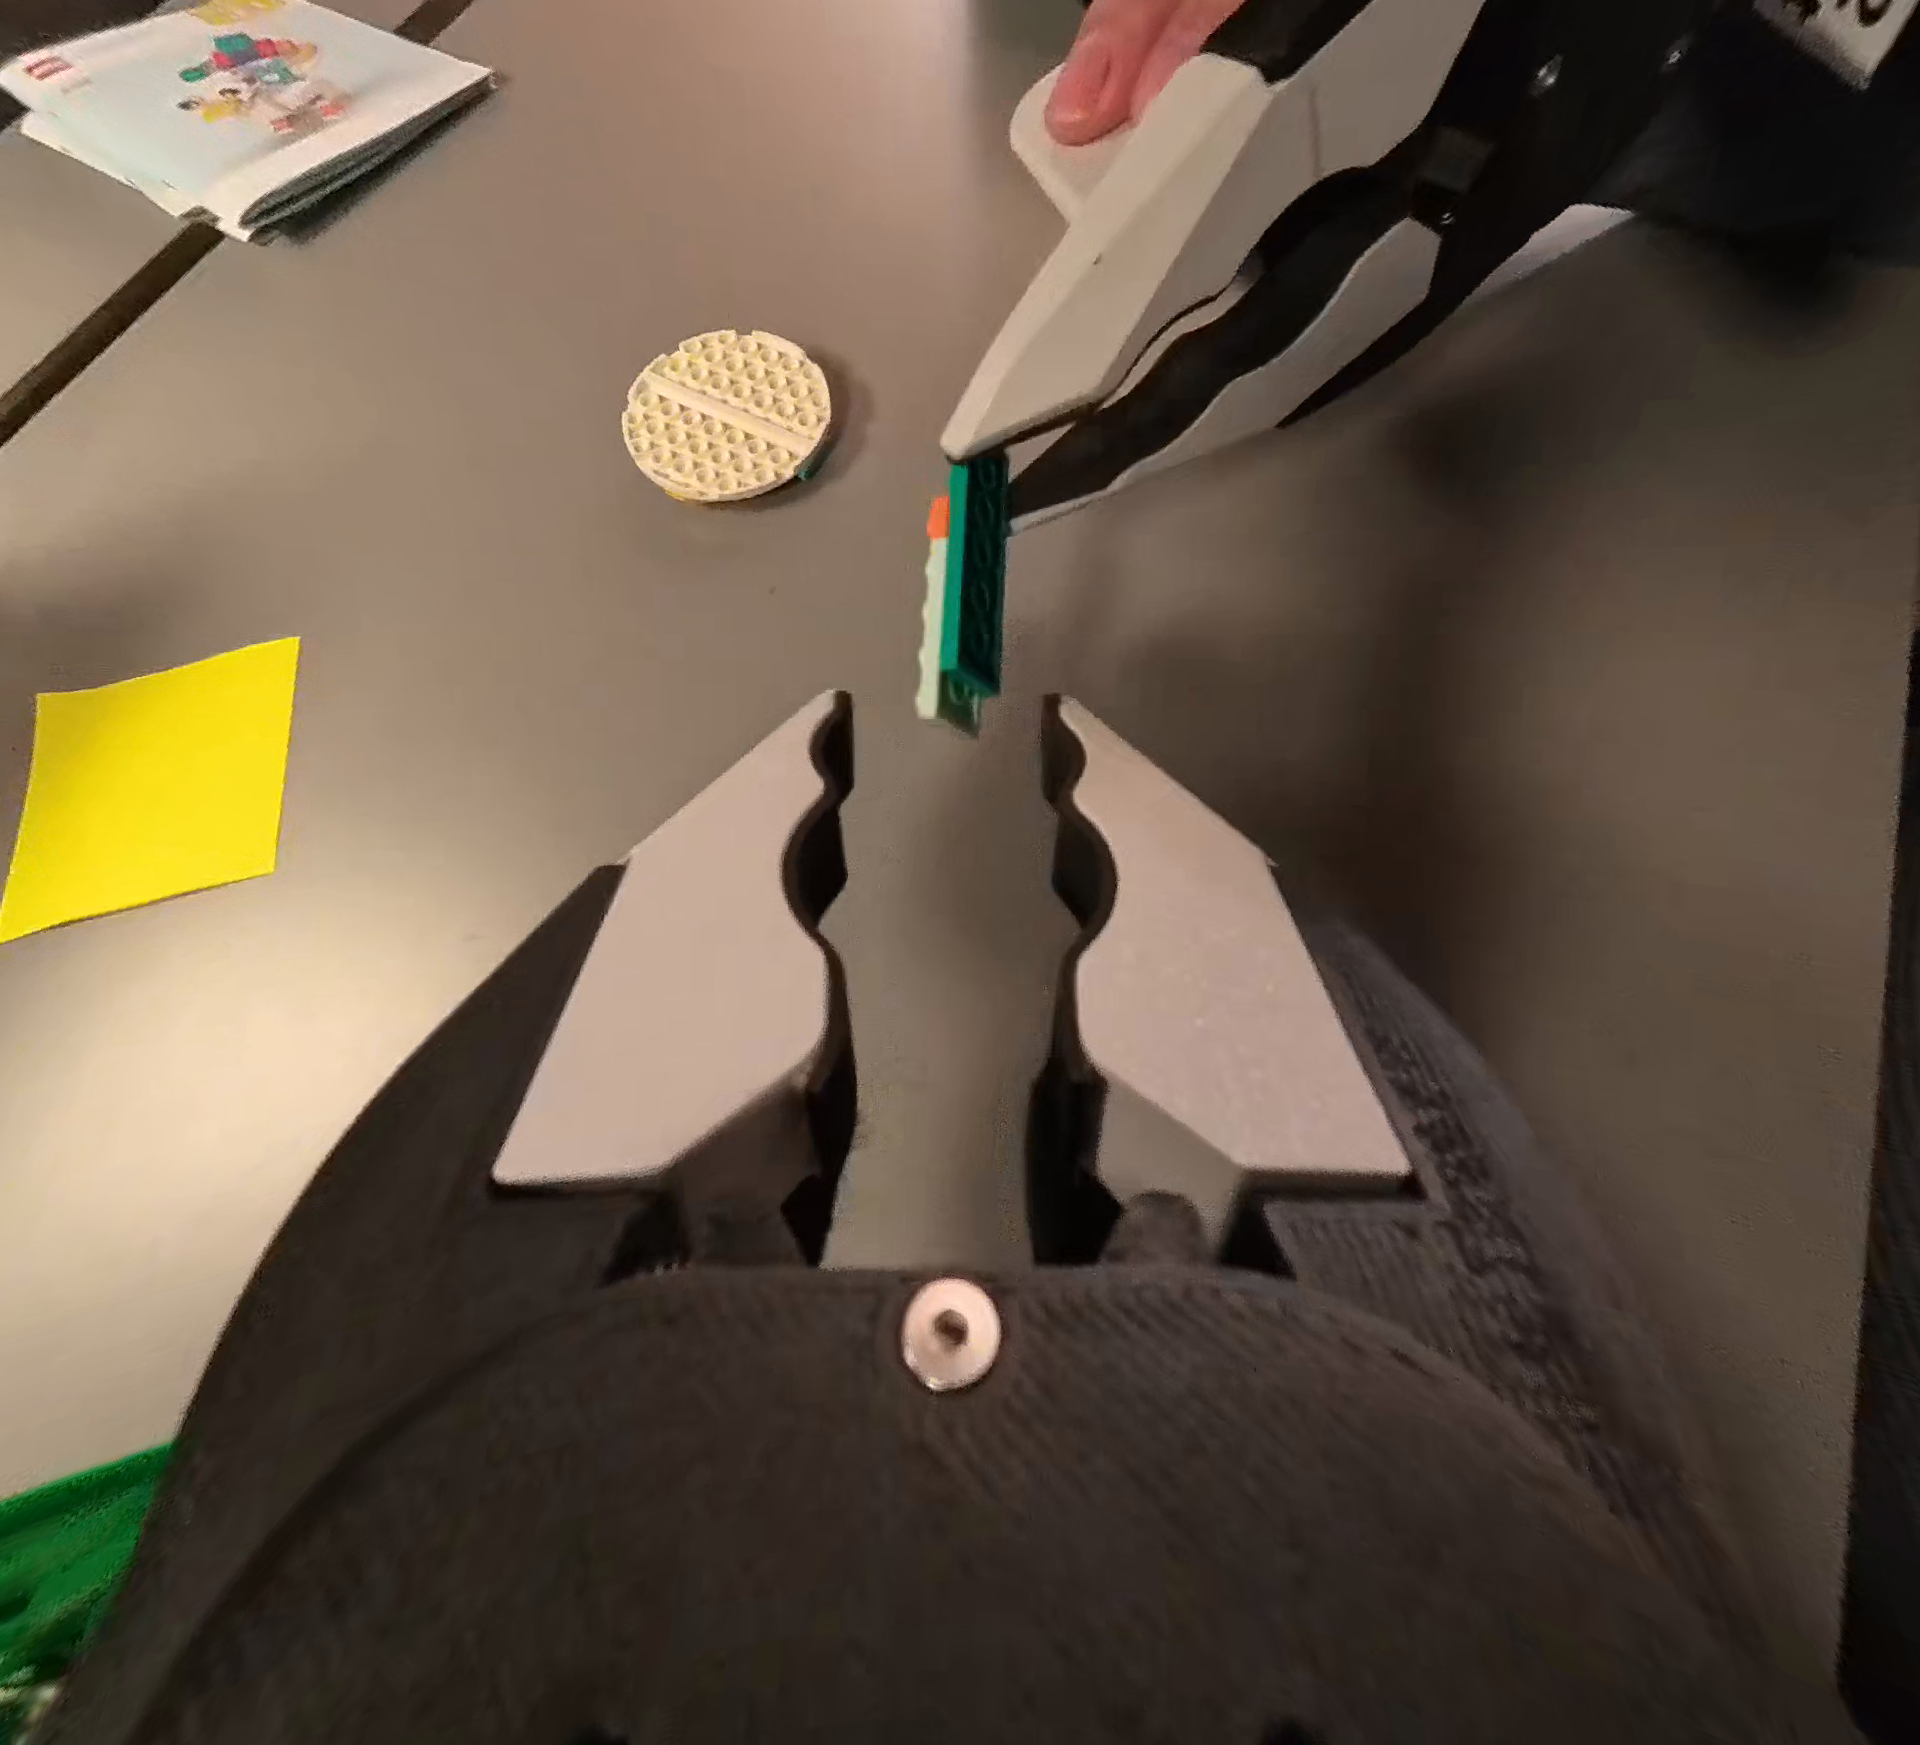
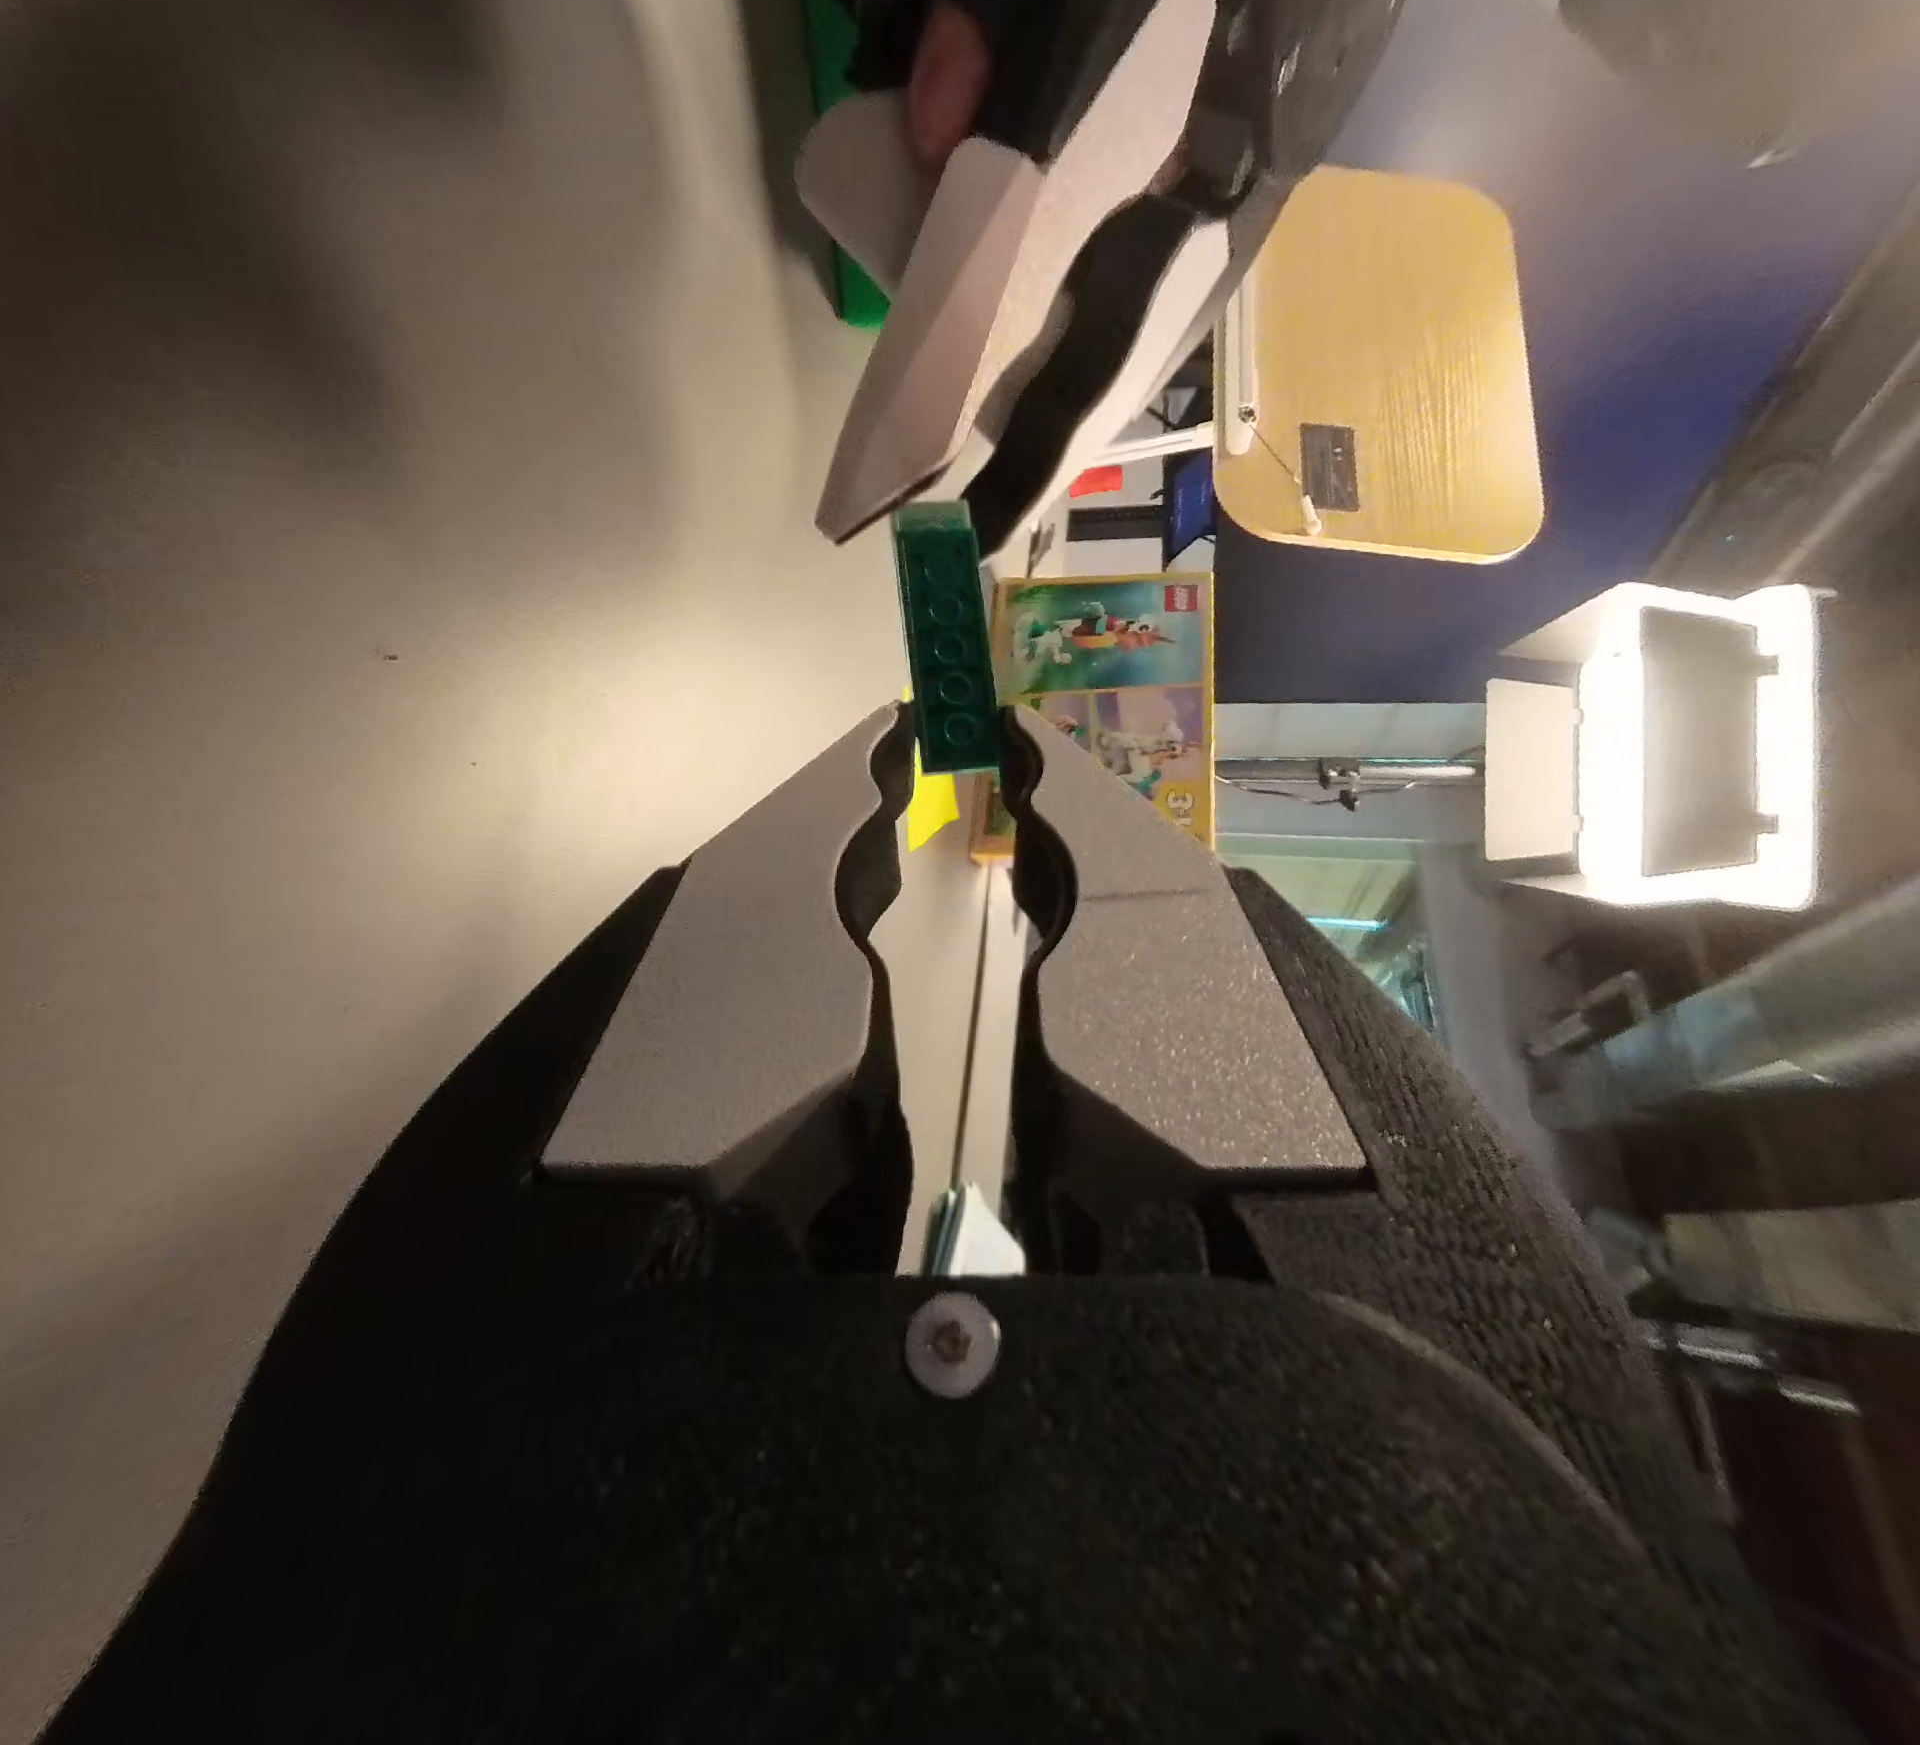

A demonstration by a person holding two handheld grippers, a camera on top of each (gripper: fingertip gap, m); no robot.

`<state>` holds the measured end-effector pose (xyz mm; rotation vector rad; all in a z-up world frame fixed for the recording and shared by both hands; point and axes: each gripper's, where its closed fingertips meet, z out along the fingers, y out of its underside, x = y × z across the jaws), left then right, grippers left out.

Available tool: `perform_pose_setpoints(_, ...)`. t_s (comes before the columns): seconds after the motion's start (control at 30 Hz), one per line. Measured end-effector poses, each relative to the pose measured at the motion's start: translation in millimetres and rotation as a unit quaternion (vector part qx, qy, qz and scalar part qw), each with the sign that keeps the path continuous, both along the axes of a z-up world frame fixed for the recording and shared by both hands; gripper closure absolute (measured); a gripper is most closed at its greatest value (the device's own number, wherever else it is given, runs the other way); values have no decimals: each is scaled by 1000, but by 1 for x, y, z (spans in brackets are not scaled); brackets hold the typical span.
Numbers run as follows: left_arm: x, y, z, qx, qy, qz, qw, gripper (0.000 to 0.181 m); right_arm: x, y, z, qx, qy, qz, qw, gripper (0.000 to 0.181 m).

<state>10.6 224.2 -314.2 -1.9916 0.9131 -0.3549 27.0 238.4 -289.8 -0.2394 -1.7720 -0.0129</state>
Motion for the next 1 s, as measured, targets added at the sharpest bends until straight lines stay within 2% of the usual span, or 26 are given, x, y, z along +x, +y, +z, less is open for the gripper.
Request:
perform_pose_setpoints(0.1, 1, 2, -1, 7, 15, -8, 1000, 155, -1, -3, -2, 16, -5, 3, 1000, 168)
perform_pose_setpoints(0.13, 1, 0, -2, 3, 21, -17, 1000, 166, -1, -3, -3, 15, -6, 2, 1000, 168)
perform_pose_setpoints(0.2, 3, -4, -4, -6, 28, -31, 999, 168, -2, -2, -5, -5, -11, -1, 1000, 168)
perform_pose_setpoints(0.27, -1, 0, -3, 19, 57, -22, 998, 170, -3, 2, -10, -78, -28, -23, 996, 159)
perform_pose_setpoints(0.33, -10, 7, -3, 67, 119, -4, 991, 172, -7, 5, -13, -170, -50, -51, 983, 151)
perform_pose_setpoints(0.4, -15, 12, -5, 104, 180, 5, 978, 173, -10, 9, -11, -214, -55, -81, 972, 153)
perform_pose_setpoints(0.47, -16, 14, -7, 136, 224, 4, 965, 174, -10, 11, -13, -224, -70, -102, 967, 167)
perform_pose_setpoints(0.57, -15, 17, -7, 173, 252, 0, 952, 174, -9, 13, -20, -229, -93, -130, 960, 169)
perform_pose_setpoints(0.77, -12, 22, 0, 241, 284, 13, 928, 174, -9, 23, -18, -219, -82, -171, 957, 177)
perform_pose_setpoints(0.8, -11, 23, 0, 242, 276, 22, 930, 174, -8, 25, -17, -204, -81, -171, 961, 177)
perform_pose_setpoints(0.87, -6, 23, -3, 204, 225, 24, 953, 172, -6, 27, -19, -143, -84, -165, 972, 179)
perform_pose_setpoints(0.93, 7, 17, -2, 131, 116, 0, 985, 150, -5, 27, -21, -54, -84, -151, 984, 180)
perform_pose_setpoints(0.97, 13, 13, 4, 101, 53, -13, 993, 146, -5, 27, -20, -15, -80, -147, 986, 180)
perform_pose_setpoints(1.0, 18, 12, 10, 78, 1, -23, 997, 150, -5, 25, -19, 8, -80, -142, 987, 180)
